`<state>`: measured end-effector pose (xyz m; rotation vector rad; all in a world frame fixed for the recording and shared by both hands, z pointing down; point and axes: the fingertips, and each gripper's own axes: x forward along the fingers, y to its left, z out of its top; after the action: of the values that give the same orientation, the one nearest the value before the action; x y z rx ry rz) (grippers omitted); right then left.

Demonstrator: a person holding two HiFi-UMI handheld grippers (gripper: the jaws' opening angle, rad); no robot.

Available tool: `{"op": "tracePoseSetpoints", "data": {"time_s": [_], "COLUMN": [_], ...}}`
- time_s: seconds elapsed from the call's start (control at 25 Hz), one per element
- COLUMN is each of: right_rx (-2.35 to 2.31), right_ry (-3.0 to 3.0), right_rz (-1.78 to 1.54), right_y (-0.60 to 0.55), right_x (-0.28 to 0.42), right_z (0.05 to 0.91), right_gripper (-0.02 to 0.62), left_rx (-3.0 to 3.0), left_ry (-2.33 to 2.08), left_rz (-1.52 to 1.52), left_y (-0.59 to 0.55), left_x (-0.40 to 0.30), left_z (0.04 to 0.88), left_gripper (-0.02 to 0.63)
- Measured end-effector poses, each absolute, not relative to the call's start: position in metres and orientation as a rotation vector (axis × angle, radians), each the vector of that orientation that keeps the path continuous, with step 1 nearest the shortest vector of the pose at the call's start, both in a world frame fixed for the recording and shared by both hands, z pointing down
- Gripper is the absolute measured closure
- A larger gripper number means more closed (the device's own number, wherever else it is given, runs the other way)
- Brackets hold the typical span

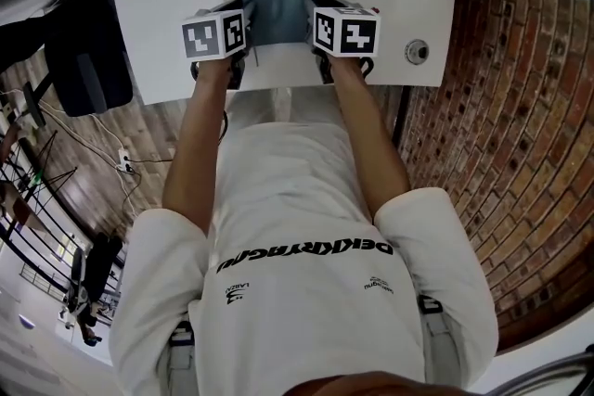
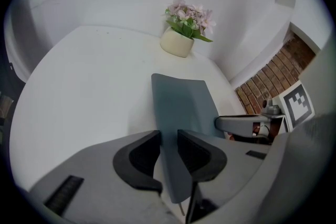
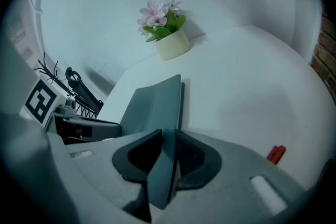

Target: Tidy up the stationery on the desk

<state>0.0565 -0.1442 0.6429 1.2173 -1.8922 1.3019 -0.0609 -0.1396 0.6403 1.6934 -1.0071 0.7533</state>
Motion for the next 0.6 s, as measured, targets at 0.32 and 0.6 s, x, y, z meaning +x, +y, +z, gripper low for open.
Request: {"op": "tracePoseSetpoints", "data": {"time_s": [0.32, 0.6], "right_rx": [1.199, 1.199], "right_ry": [-1.888, -1.878], "right_rz": [1.3, 1.299], "right_y": [-0.138, -0.128], "right_x": [0.048, 0.038], "right_z": [0.644, 0.643], "right_gripper": [0.52, 0.52], "left_rx": [1.688, 1.666], "left_ry": [-1.027, -1.04], "left_rz": [0.76, 0.753], "left_y": [-0.132, -0.123], "left_x": [-0.069, -0.08], "left_z": [0.64, 0.64], "left_gripper": [0.502, 0.502]}}
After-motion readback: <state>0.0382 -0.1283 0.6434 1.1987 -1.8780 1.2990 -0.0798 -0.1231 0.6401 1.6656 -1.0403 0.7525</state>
